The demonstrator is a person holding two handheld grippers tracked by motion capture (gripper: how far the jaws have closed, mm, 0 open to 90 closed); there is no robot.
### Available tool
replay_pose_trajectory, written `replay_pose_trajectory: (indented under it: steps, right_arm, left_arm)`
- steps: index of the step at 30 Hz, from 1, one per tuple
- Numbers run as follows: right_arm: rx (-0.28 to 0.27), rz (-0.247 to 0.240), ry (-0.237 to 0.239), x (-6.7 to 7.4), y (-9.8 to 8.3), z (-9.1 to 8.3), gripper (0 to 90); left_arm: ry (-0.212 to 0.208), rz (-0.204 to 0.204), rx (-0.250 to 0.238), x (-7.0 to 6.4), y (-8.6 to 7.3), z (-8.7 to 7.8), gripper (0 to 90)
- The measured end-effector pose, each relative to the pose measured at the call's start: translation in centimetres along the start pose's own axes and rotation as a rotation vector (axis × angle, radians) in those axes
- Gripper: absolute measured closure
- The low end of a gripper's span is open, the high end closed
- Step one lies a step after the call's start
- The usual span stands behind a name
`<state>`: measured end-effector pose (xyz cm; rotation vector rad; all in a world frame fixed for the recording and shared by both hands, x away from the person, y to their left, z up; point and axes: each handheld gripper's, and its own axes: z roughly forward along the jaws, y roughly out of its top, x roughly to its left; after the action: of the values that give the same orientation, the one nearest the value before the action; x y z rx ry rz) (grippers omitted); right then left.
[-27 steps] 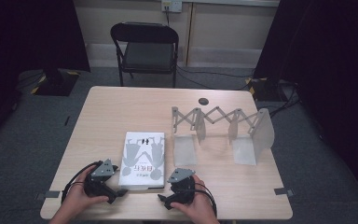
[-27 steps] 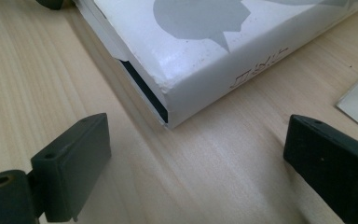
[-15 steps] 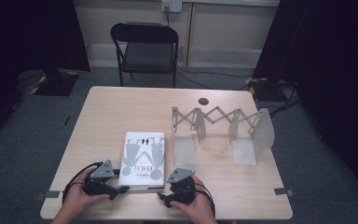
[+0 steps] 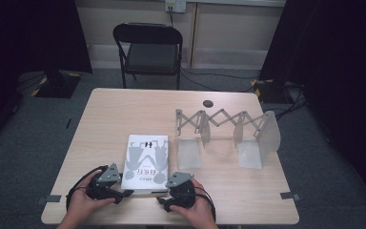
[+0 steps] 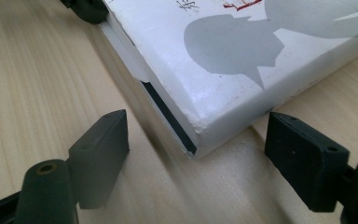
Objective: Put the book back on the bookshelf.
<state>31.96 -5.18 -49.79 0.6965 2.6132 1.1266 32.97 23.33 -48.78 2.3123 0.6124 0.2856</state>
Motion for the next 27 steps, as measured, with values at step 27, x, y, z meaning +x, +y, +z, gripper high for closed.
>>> replay_pose_trajectory:
  steps: [27]
  right_arm:
    - [-0.049,0.011,-0.047,0.2,1.3,-0.8,19.1]
  left_arm:
    - [0.045,-0.018,-0.059,-0.7,1.4,-2.0,56.5]
